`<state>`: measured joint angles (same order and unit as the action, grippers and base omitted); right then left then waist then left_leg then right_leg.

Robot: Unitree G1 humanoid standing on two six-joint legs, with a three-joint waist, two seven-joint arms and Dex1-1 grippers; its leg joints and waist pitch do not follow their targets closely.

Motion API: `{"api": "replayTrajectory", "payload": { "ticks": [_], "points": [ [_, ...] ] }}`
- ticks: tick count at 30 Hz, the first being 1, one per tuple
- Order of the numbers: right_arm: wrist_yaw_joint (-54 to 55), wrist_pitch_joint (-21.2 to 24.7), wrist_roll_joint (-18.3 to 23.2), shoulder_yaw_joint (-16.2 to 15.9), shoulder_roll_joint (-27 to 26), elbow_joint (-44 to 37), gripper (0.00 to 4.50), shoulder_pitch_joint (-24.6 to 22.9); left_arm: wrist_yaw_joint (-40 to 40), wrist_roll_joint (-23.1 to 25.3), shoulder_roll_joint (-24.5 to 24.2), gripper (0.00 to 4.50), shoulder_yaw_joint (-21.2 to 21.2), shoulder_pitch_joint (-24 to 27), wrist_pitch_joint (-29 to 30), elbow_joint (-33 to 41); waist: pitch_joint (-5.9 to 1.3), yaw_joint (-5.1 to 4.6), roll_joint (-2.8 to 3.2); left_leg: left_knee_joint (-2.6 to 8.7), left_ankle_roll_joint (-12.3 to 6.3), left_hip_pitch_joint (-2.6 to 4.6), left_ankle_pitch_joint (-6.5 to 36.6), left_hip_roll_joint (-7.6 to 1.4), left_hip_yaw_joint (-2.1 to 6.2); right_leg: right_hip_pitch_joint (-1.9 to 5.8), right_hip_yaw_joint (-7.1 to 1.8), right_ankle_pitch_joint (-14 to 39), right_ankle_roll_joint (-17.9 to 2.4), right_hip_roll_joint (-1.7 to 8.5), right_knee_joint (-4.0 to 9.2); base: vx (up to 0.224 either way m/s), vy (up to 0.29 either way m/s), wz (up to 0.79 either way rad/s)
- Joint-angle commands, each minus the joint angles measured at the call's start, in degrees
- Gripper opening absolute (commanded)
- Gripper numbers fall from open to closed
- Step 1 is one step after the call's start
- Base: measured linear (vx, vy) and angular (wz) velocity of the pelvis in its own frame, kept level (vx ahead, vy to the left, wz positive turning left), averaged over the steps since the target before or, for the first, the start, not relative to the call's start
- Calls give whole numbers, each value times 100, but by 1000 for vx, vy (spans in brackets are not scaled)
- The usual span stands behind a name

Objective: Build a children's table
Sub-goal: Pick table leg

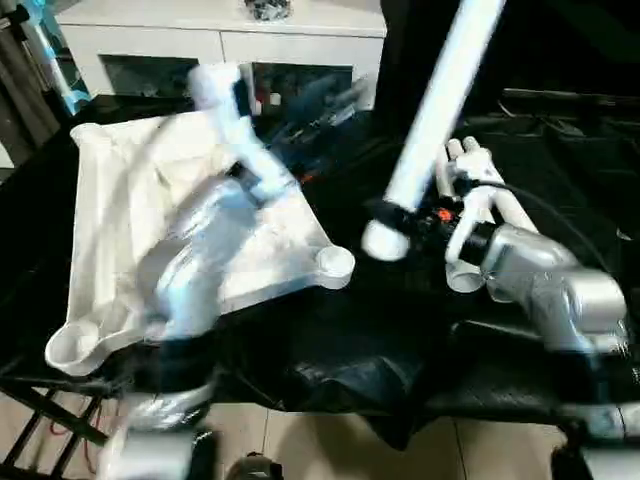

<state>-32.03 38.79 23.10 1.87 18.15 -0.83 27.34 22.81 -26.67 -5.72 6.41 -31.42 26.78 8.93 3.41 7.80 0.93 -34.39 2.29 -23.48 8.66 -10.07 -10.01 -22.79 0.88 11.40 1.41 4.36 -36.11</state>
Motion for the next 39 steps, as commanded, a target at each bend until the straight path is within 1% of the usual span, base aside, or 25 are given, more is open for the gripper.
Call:
{"api": "replayTrajectory", "payload": {
  "ticks": [1,2,3,6,7,9,10,11,12,13,14,16,18,21,23,26,28,30,32,34,35,36,37,38,39],
  "points": [
    [488,330,41,254,-164,-279,189,-115,-297,446,-103,306,51,239,-117,74,-442,-48,-29,405,234,178,1083,-214,84,208,-119,826,-701,243,439,0,0,0],
    [736,629,356,516,-397,-479,189,-311,-550,697,-209,306,105,590,-94,169,-446,-82,-27,414,247,190,1186,-207,79,193,-121,919,-728,251,445,0,0,0],
    [801,667,386,542,-445,-586,189,-422,-707,831,-246,306,130,753,-59,215,-446,-99,-26,421,261,185,1246,-213,89,191,-116,965,-721,250,448,0,0,0],
    [1183,655,206,603,-597,-789,189,-641,-862,1156,-373,306,30,1269,-51,392,-430,-130,-6,448,320,185,1410,-226,98,157,-114,1090,-684,244,475,0,0,0],
    [1485,568,-4,598,-697,-944,189,-813,-901,1461,-518,306,-166,1768,-169,616,-423,-141,26,464,364,190,1515,-227,108,141,-117,1232,-640,247,480,0,0,0],
    [1711,-289,-456,498,-797,-1022,189,-1029,-1025,1589,-524,306,-270,2247,-68,882,-420,-157,52,480,437,189,1670,-240,113,122,-122,1354,-547,257,500,0,0,0],
    [1711,-289,-456,498,-797,-1022,189,-1029,-1025,1589,-524,306,-270,2247,-68,882,-424,-157,42,477,470,189,1698,-256,111,111,-125,1341,-527,276,505,0,0,0],
    [1969,-1197,-949,353,-884,-1077,189,-1214,-1190,1493,-312,306,-162,2568,-65,1108,-413,-157,43,472,530,207,1850,-249,97,73,-135,1447,-543,270,526,0,0,0],
    [2222,-1428,-1239,281,-904,-1136,189,-1293,-1265,1494,-220,306,-135,2712,-139,1199,-390,-181,12,482,532,198,1934,-236,86,69,-135,1529,-535,258,555,0,0,0],
    [2437,-1427,-1311,333,-1006,-1215,189,-1377,-1356,1547,-124,306,-131,2854,-271,1281,-368,-176,-4,494,528,196,2041,-222,93,70,-135,1744,-489,249,576,0,0,0],
    [2484,-1157,-1037,518,-1174,-1295,189,-1428,-1475,1622,-58,306,-139,2918,-345,1319,-352,-188,-23,501,452,201,2176,-215,98,67,-146,1945,-413,247,591,0,0,0],
    [2385,-729,-532,775,-1330,-1375,189,-1494,-1625,1714,-14,306,-148,2919,-369,1318,-345,-206,-14,508,411,226,2432,-197,124,49,-138,2275,-251,230,620,0,0,0],
    [2320,-585,-354,767,-1391,-1419,189,-1624,-1736,1779,3,306,-127,2910,-435,1282,-333,-240,3,514,438,227,2540,-191,143,30,-135,2377,-130,220,645,0,0,0],
    [2440,-469,-391,733,-1449,-1416,189,-1732,-1808,1828,20,306,-160,2890,-425,1300,-349,-264,-3,523,473,197,2475,-189,152,47,-132,2285,-122,228,635,0,0,0],
    [2410,-601,-686,518,-1282,-1403,189,-1834,-1829,1741,126,306,-158,2906,-354,1386,-352,-296,-9,523,493,193,2377,-201,149,52,-130,2114,-172,226,624,0,0,0],
    [2369,-599,-758,456,-1246,-1448,189,-1807,-1897,1783,219,306,-194,2962,-428,1482,-347,-324,-54,514,432,163,2339,-183,137,68,-133,2165,-178,236,633,0,0,0],
    [2275,-731,-858,355,-1100,-1397,189,-1697,-1975,1846,224,306,-224,2977,-484,1447,-350,-330,-77,501,406,170,2320,-180,130,57,-135,2207,-160,236,642,0,0,0],
    [2292,-997,-1218,120,-916,-1308,189,-1645,-2042,2007,143,306,-265,3029,-511,1461,-356,-302,-69,493,385,164,2193,-192,132,61,-136,2095,-131,239,637,0,0,0],
    [2184,-1112,-1106,124,-964,-1272,189,-1554,-2166,2211,75,306,-269,3046,-374,1696,-361,-305,-92,491,341,157,2189,-188,132,69,-135,2038,-160,241,614,0,0,0],
    [2132,-1152,-1118,78,-936,-1246,189,-1520,-2214,2281,67,306,-269,3051,-285,1802,-368,-296,-77,483,313,168,2144,-196,131,64,-136,1952,-200,246,608,0,0,0],
    [2062,-1185,-1215,-29,-865,-1201,189,-1497,-2267,2389,44,306,-296,3069,-222,1885,-358,-280,-51,514,479,225,2244,-248,185,49,-85,1699,-261,134,569,0,0,0],
    [2023,-1186,-1229,-63,-853,-1167,189,-1477,-2299,2428,46,306,-313,3074,-169,1955,-354,-273,13,544,621,257,2368,-284,248,55,-41,1539,-299,69,538,0,0,0],
    [1980,-1194,-1235,-95,-845,-1129,189,-1453,-2333,2463,51,306,-332,3076,-118,2024,-359,-332,39,594,770,334,2581,-394,350,64,40,1099,-427,-47,509,0,0,0],
    [1868,-1257,-1236,-152,-812,-1071,189,-1393,-2387,2485,76,306,-358,3055,2,2125,-341,-297,197,825,443,75,3102,-365,753,288,355,767,-721,-18,321,-6,-27,21],
    [1754,-1336,-1236,-194,-768,-997,189,-1337,-2445,2480,133,306,-394,3035,114,2202,-374,-356,187,867,321,179,3326,-486,1013,233,418,670,-855,-50,207,-13,-56,46]
  ]
}}
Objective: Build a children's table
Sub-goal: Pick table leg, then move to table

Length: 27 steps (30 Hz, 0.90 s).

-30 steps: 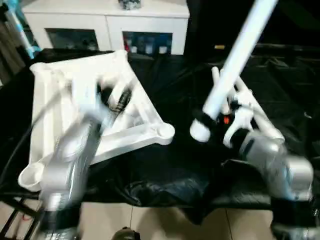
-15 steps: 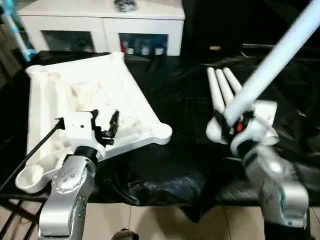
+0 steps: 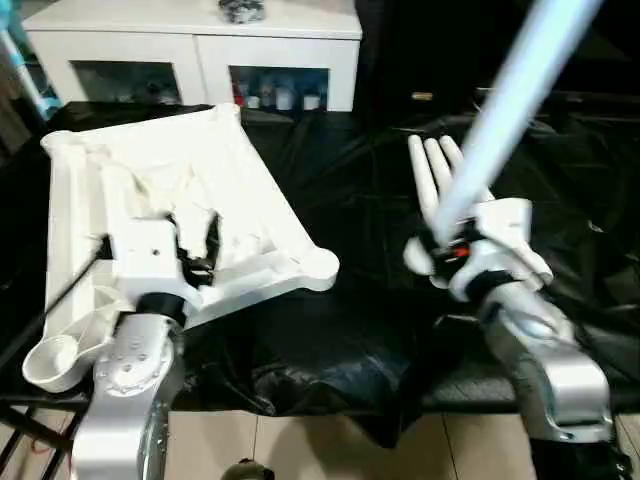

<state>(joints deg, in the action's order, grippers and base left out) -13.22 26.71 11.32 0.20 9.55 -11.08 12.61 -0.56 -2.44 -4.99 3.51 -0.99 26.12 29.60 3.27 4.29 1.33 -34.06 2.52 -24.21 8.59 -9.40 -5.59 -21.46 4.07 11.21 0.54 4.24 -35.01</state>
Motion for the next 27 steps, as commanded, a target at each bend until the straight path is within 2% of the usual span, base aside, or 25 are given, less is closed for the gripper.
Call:
{"api": "replayTrajectory", "payload": {
  "ticks": [1,2,3,4,5,6,7,8,9,10,11,12,13,14,15,16,17,19,20,22,23,24,25,26,27],
  "points": [
    [-164,-156,-20,-46,78,103,189,159,-130,16,88,306,-86,-13,206,148,-363,-72,177,888,161,292,3437,-638,809,79,133,696,-943,-37,-62,-13,-56,46],
    [-198,-189,14,-66,65,177,189,179,-152,-111,135,306,-17,-50,354,126,-310,-130,217,846,-361,151,3294,-331,1002,153,69,921,-1157,14,-115,-9,-94,51],
    [-183,-170,66,-27,22,189,189,189,-166,-122,144,306,1,-105,397,92,-289,-85,105,694,-391,-41,3004,-15,832,215,-56,776,-1207,245,151,-1,-122,48],
    [-178,-166,76,-18,12,190,189,190,-169,-121,144,306,3,-116,401,85,-278,21,-96,157,-208,140,2466,51,225,119,-334,1894,-1123,690,615,-1,-122,48],
    [-109,-17,127,57,-34,196,189,196,-146,-91,154,306,-31,-234,355,-81,-231,284,-182,-140,-235,69,1157,-3,54,205,-594,3574,-516,1094,903,-7,-134,20],
    [-67,-21,9,-28,-12,201,189,169,-114,-65,130,306,-18,-317,249,-263,-256,350,-350,-203,-311,-21,786,-43,18,260,-715,3953,-228,1138,904,-20,-109,-3],
    [-60,-24,-13,-45,-9,202,189,164,-109,-61,125,306,-14,-331,229,-295,-292,547,-266,-376,-500,-173,553,-80,58,337,-946,3915,30,1330,846,-20,-109,-3],
    [-46,-16,-64,-103,-5,191,189,116,-63,-150,158,306,33,-403,146,-461,-322,578,-297,-530,-640,-287,703,-125,151,411,-1076,3322,-65,1454,740,0,0,0],
    [41,15,-38,-103,-103,138,189,19,-48,-119,106,306,92,-488,126,-652,-339,636,-185,-508,-673,-284,688,-168,218,432,-1018,2429,-580,1395,654,3,54,1],
    [97,20,-64,-102,-128,126,189,-5,-45,-147,113,306,130,-510,113,-707,-348,636,-75,-348,-697,-204,559,-200,221,398,-871,1943,-909,1242,610,3,54,1],
    [233,3,-139,-88,-175,112,189,-38,-54,-180,125,306,194,-541,59,-773,-372,597,-84,-116,-771,-100,374,-192,151,357,-657,1471,-1164,928,537,5,120,10],
    [378,-105,-285,-100,-194,111,189,-70,17,-247,101,306,233,-564,10,-810,-486,389,139,147,-1412,389,-471,-274,58,-16,-167,285,-1288,66,93,-4,144,10],
    [388,-177,-290,-83,-211,126,189,-95,46,-284,96,306,245,-570,29,-829,-540,323,177,122,-1603,453,-736,-328,122,-45,-100,178,-1220,-1,-10,-4,144,10],
    [324,-241,-257,-36,-191,127,189,-155,37,-151,30,306,140,-549,116,-842,-512,295,147,121,-1647,409,-706,-402,118,-62,-105,180,-1109,25,22,-19,145,5],
    [317,-245,-253,-32,-188,127,189,-160,35,-138,24,306,130,-547,124,-843,-494,306,175,160,-1450,367,-439,-429,132,-32,-121,228,-1065,60,35,-33,144,6],
    [296,-204,-154,47,-218,156,189,-187,230,-290,50,306,74,-416,22,-805,-447,276,168,258,-838,310,439,-414,101,-4,-168,378,-966,104,79,-33,144,6],
    [282,-173,-57,115,-242,178,189,-204,376,-398,68,306,16,-302,-122,-795,-392,214,130,384,-199,293,1622,-337,36,30,-218,711,-834,160,172,-50,113,2],
    [232,-191,-59,115,-178,158,189,-245,398,-170,-42,306,-193,-113,-348,-834,-354,178,100,445,283,333,2567,-285,5,12,-274,1143,-660,233,276,-57,75,1],
    [182,-188,-31,136,-145,102,189,-270,412,-45,-96,306,-321,30,-472,-817,-285,83,16,488,631,383,3531,-242,-16,-35,-316,2056,-329,282,426,-54,42,2],
    [158,-178,8,159,-147,76,189,-274,423,-29,-102,306,-350,80,-511,-795,-317,44,20,491,680,372,3519,-211,-9,-3,-354,2160,-183,326,479,0,0,0],
    [165,-214,1,204,-146,44,189,-271,469,-39,-109,306,-388,211,-512,-732,-323,5,-51,498,616,330,3262,-207,-23,30,-360,2012,-161,339,491,0,0,0],
    [159,-135,65,260,-153,60,189,-245,494,-51,-106,306,-391,294,-543,-692,-326,-20,-74,505,525,267,2993,-201,-36,76,-366,1926,-145,358,483,0,0,0],
    [154,-68,100,286,-152,73,189,-228,502,-64,-99,306,-386,332,-548,-673,-326,-20,-74,505,525,267,2993,-201,-36,76,-366,1926,-145,358,483,0,0,0],
    [101,-82,97,273,-110,95,189,-205,487,-57,-90,306,-370,389,-556,-635,-291,-70,-149,493,478,340,3384,-199,-62,41,-354,2758,-42,361,576,0,0,0],
    [78,-77,109,270,-99,100,189,-199,487,-65,-82,306,-361,409,-562,-623,-307,-109,-127,97,765,1059,3864,-178,-348,-474,-371,3553,146,22,852,-79,-62,-25]
  ]
}}
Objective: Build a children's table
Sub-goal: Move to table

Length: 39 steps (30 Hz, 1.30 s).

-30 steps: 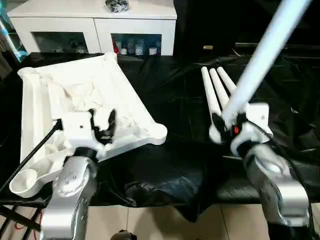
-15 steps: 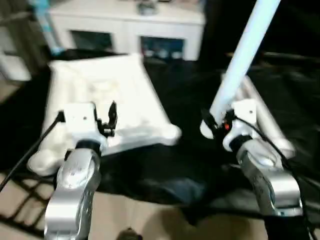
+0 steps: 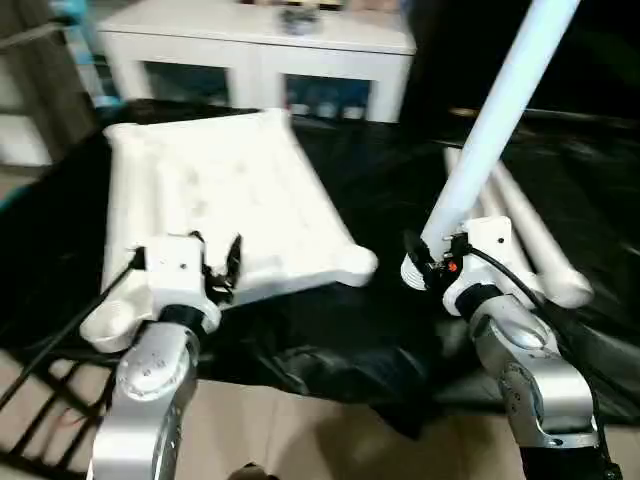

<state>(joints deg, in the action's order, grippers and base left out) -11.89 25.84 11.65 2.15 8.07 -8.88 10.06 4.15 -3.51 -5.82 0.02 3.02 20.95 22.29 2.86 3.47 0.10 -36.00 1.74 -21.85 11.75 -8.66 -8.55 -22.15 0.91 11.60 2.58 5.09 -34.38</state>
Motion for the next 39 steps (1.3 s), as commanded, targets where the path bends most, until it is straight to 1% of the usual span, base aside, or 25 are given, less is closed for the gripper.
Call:
{"api": "replayTrajectory", "payload": {
  "ticks": [1,3,4,5,6,7,8,9,10,11,14,15,16,17,19,20,22,23,25,26,28,30,33,35,39],
  "points": [
    [-69,12,76,64,68,-119,189,57,18,32,10,306,-6,29,-53,114,-165,-165,-69,343,747,821,3714,-228,-74,-375,68,3659,-20,-210,832,-79,-62,-25],
    [-87,-15,50,27,114,-97,189,41,32,48,-4,306,-48,47,-103,116,-52,-237,46,527,592,1008,4743,-484,-29,-326,478,3564,-3,-360,722,-29,-39,-77],
    [-88,-19,50,25,115,-93,189,39,33,52,-9,306,-55,47,-107,116,-4,-217,90,844,590,843,5174,-674,-12,-125,564,3246,-66,-340,394,5,-10,-92],
    [-103,-23,59,13,112,-85,189,35,37,66,-28,306,-77,46,-125,114,-67,-78,114,1403,551,477,5822,-1029,-91,509,594,1376,-327,6,-707,-45,-18,-104],
    [-145,7,87,-5,107,-82,189,41,37,82,-42,306,-95,45,-145,109,16,63,50,1508,330,80,5863,-833,43,758,519,1259,-204,68,-820,-36,-99,-66],
    [-175,2,84,-35,105,-83,189,47,42,89,-55,306,-101,47,-153,108,-86,232,80,1238,67,5,5378,-700,-134,999,90,2321,26,167,-918,-36,-99,-66],
    [-231,-88,-79,-180,192,-71,189,53,50,104,-71,306,-122,57,-176,123,-110,130,-405,-8,28,273,2938,-191,-165,526,-404,5715,455,731,598,33,-177,-30],
    [-287,-104,-114,-244,225,-64,189,50,52,99,-65,306,-130,63,-177,135,-120,207,-493,-596,-182,32,1797,-80,-85,548,-596,6481,588,897,838,74,-152,-21],
    [-314,-106,-122,-270,236,-61,189,48,53,96,-61,306,-132,66,-177,141,-257,315,-485,-719,-374,-417,884,-17,151,964,-766,5317,297,880,624,74,-152,-21],
    [-359,-91,-131,-310,251,-55,189,44,54,107,-56,306,-126,78,-174,158,-260,365,-489,-563,-399,-451,458,83,187,996,-571,3730,64,567,497,111,-107,5],
    [-487,-110,-209,-448,333,-53,189,47,43,126,-61,306,-92,110,-156,192,-281,427,-163,-165,-1147,-381,-353,-37,218,1079,254,2105,-426,837,813,127,-78,46],
    [-534,-128,-224,-503,347,-62,189,43,25,113,-51,306,-77,125,-160,210,-273,378,205,302,-1355,-161,-240,-118,380,1267,839,1679,-338,326,768,216,32,56],
    [-574,-113,-201,-527,343,-67,189,39,5,106,-52,306,-71,136,-159,222,-226,222,238,536,-1748,-8,287,-180,724,1182,980,1662,-214,-72,431,216,32,56],
    [-681,-111,-149,-587,360,-69,189,34,-27,114,-42,306,-66,158,-155,243,-483,13,292,483,-2980,918,436,-433,1541,395,743,1812,-296,-452,-516,292,-7,54],
    [-810,-126,-123,-684,394,-81,189,27,-66,129,-32,306,-47,190,-143,272,-467,20,184,425,-3567,874,-558,-433,1865,-1,315,1706,-85,-351,-892,251,-47,58],
    [-891,-131,-117,-743,417,-88,189,23,-98,142,-25,306,-39,209,-131,291,-470,25,112,419,-3532,866,-849,-344,1891,-91,216,1535,51,-350,-929,157,-38,55],
    [-1035,-164,-142,-872,466,-111,189,13,-173,146,14,306,-3,266,-122,356,-311,21,-130,673,-2532,324,-226,191,1720,38,-200,396,66,-245,-570,116,-43,52],
    [-1096,-161,-117,-905,469,-114,189,10,-203,164,24,306,13,290,-106,390,-167,121,-437,370,-1740,-211,992,750,1263,430,-671,452,220,327,416,79,-86,71],
    [-1179,-164,-52,-938,447,-105,189,-9,-233,165,54,306,51,359,-89,463,-197,213,-519,-792,-1054,-362,1074,363,747,867,-682,1976,348,1394,860,102,-90,73],
    [-1206,-145,-5,-944,423,-96,189,-20,-250,183,59,306,71,393,-75,497,-172,234,-433,-788,-715,-372,815,244,738,857,-430,2183,243,1366,828,124,-30,45],
    [-1219,-40,190,-864,316,-70,189,-53,-228,80,110,306,153,482,-220,559,-225,356,-288,149,-352,-130,-177,2,467,1019,-183,1438,-1546,414,540,121,-4,21],
    [-1188,-90,180,-860,280,-2,189,-65,-210,111,35,306,195,519,-141,605,-438,172,4,371,-1151,597,-1558,-675,750,258,189,-325,-1087,-73,-179,134,54,21],
    [-990,-151,153,-755,171,93,189,-76,24,22,-121,306,132,490,-160,542,-508,275,-92,60,-1317,637,-5303,-642,886,-27,-94,-1221,-328,164,-182,82,83,9],
    [-792,-156,178,-590,68,136,189,-96,502,-74,-332,306,-126,458,-270,495,-436,344,-254,155,-598,207,-3407,-103,409,265,-153,-1508,-333,145,33,-19,80,-2],
    [-514,-185,161,-322,7,182,189,-119,1354,-293,-686,306,-525,213,-165,101,-304,356,-80,536,420,142,575,-236,322,331,-158,-116,-644,213,137,-71,1,0]
  ]
}}
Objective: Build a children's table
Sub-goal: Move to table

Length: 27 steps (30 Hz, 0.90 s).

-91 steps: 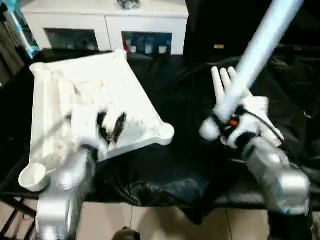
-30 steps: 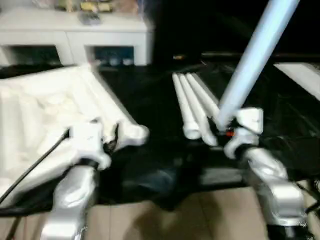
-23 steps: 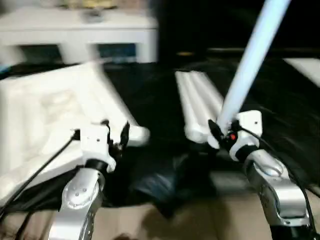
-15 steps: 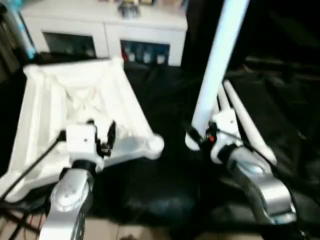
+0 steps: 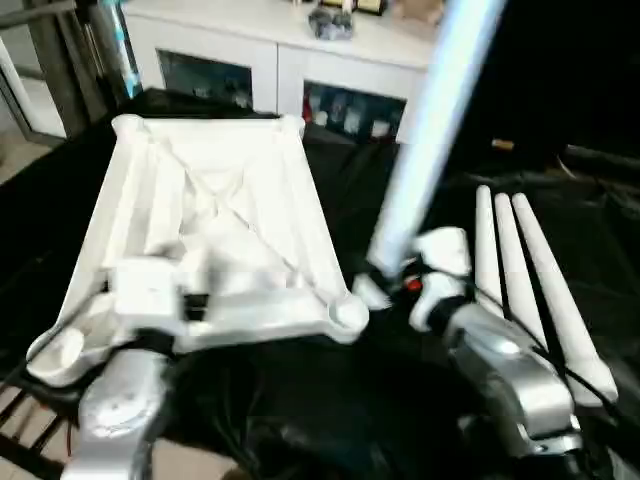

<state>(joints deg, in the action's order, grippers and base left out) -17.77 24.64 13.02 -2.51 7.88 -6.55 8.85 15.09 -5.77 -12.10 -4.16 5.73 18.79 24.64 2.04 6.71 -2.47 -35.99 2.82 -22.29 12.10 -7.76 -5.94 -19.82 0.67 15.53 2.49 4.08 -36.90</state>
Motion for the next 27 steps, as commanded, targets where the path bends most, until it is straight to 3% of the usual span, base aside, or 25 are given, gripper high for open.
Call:
{"api": "replayTrajectory", "payload": {
  "ticks": [1,2,3,4,5,6,7,9,10,11,13,14,15,16,17,18,19,20,21,22,23,24,25,26,27],
  "points": [
    [85,11,57,256,89,-154,189,9,700,-444,-46,306,-130,-337,194,-367,-166,-11,155,636,468,209,1530,-359,54,79,-144,330,-674,317,462,-101,-18,1],
    [77,54,80,316,119,-198,189,14,852,-604,-18,306,-137,-446,270,-436,-153,-29,153,679,556,236,2099,-365,21,54,-150,1089,-689,338,530,-111,-14,-2],
    [62,69,93,396,182,-215,189,46,1126,-783,-42,341,-183,-640,417,-558,-152,-15,272,687,595,243,2330,-381,37,28,-166,1434,-719,379,538,-109,-9,-4],
    [1,55,139,480,269,-205,189,72,1347,-859,-75,341,-278,-829,502,-682,-140,-53,181,687,571,232,2335,-378,0,29,-173,1530,-706,373,591,-109,-9,-4],
    [-65,28,186,525,327,-196,189,93,1574,-914,-124,344,-324,-1011,532,-861,-126,-37,261,693,576,243,2426,-376,2,-7,-177,1754,-674,373,624,-101,-9,-3],
    [-101,38,210,580,396,-205,189,111,1678,-885,-155,344,-379,-1177,539,-1018,-112,-42,227,691,547,242,2444,-373,-6,-18,-189,1887,-658,386,638,-99,-9,-2],
    [-117,42,222,606,428,-209,189,119,1726,-871,-170,371,-404,-1254,543,-1090,-96,-51,258,691,526,253,2460,-365,-28,-46,-199,2136,-634,384,677,-99,-9,-2],
    [-223,63,244,712,621,-257,189,239,2298,-1058,-364,386,-451,-1898,818,-1648,-118,-63,251,684,443,213,2109,-350,-51,-2,-209,2247,-616,404,676,-38,-6,-1],
    [-243,67,253,714,633,-258,189,247,2345,-1061,-388,388,-456,-1945,826,-1697,-156,-65,286,665,388,225,1818,-322,-82,-14,-210,2159,-596,382,683,0,0,0],
    [-359,57,285,724,718,-239,189,268,2575,-1066,-503,388,-520,-2152,863,-1942,-166,-73,291,662,322,197,1616,-323,-95,2,-205,1967,-622,378,670,0,0,0],
    [-592,67,303,703,921,-263,189,243,2936,-906,-799,414,-726,-2424,940,-2270,-177,-106,378,671,318,145,1461,-339,-83,30,-180,1802,-688,375,624,0,0,0],
    [-790,87,336,678,1088,-323,189,200,3227,-841,-1047,414,-868,-2553,1047,-2402,-189,-127,358,668,288,149,1498,-344,-94,30,-171,1759,-716,359,628,0,0,0],
    [-837,111,326,642,1138,-337,189,199,3425,-866,-1206,371,-912,-2581,1145,-2461,-219,-150,356,655,246,137,1370,-348,-98,44,-172,1461,-797,345,585,0,0,0],
    [-837,111,326,642,1138,-337,189,199,3425,-866,-1206,356,-912,-2581,1145,-2461,-226,-167,349,655,220,108,1211,-344,-104,66,-167,1239,-835,335,567,0,0,0],
    [-901,151,317,588,1200,-370,189,188,3627,-851,-1445,369,-988,-2563,1337,-2493,-272,-175,435,632,200,72,873,-342,-110,97,-140,695,-942,330,494,0,0,0],
    [-941,177,301,536,1239,-413,189,190,3805,-818,-1652,369,-1041,-2529,1408,-2517,-294,-184,457,613,173,80,775,-338,-121,82,-128,432,-987,317,485,0,0,0],
    [-946,181,300,531,1244,-419,189,190,3826,-814,-1677,321,-1048,-2525,1416,-2518,-309,-210,432,588,118,73,664,-331,-134,73,-119,-41,-1077,272,441,0,0,0],
    [-987,224,352,523,1249,-443,189,201,3912,-845,-1765,321,-1055,-2526,1461,-2553,-319,-216,418,576,92,86,610,-334,-147,67,-118,-237,-1139,263,428,53,3,-6],
    [-1048,232,410,484,1219,-400,189,228,4046,-836,-1865,316,-1032,-2508,1274,-2704,-358,-221,359,524,-68,92,319,-341,-185,76,-117,-820,-1330,261,389,0,0,0],
    [-1062,215,410,461,1207,-349,189,245,4093,-798,-1893,316,-1024,-2516,1146,-2817,-369,-204,354,506,-148,80,170,-339,-189,80,-112,-1001,-1383,262,359,0,0,0],
    [-1044,219,375,433,1215,-325,189,253,4010,-713,-1871,309,-983,-2545,983,-2948,-365,-198,398,485,-261,68,23,-337,-207,54,-104,-1192,-1442,253,340,0,0,0],
    [-1044,219,375,433,1215,-325,189,253,4010,-713,-1871,309,-983,-2545,983,-2948,-361,-186,463,481,-281,72,45,-341,-198,39,-98,-1175,-1455,255,340,0,0,0],
    [-1048,234,373,411,1219,-326,189,261,3950,-675,-1848,309,-949,-2589,919,-3053,-355,-195,433,484,-291,85,144,-359,-209,38,-101,-1124,-1471,257,356,0,0,0],
    [-1110,306,477,406,1197,-366,189,275,3970,-722,-1828,309,-912,-2697,905,-3216,-349,-183,460,492,-271,93,219,-365,-209,33,-101,-1040,-1478,263,355,0,0,0],
    [-1119,315,491,405,1194,-372,189,274,3975,-728,-1826,277,-908,-2712,902,-3239,-331,-181,465,513,-214,105,447,-369,-217,23,-109,-773,-1489,273,389,0,0,0]
  ]
}}
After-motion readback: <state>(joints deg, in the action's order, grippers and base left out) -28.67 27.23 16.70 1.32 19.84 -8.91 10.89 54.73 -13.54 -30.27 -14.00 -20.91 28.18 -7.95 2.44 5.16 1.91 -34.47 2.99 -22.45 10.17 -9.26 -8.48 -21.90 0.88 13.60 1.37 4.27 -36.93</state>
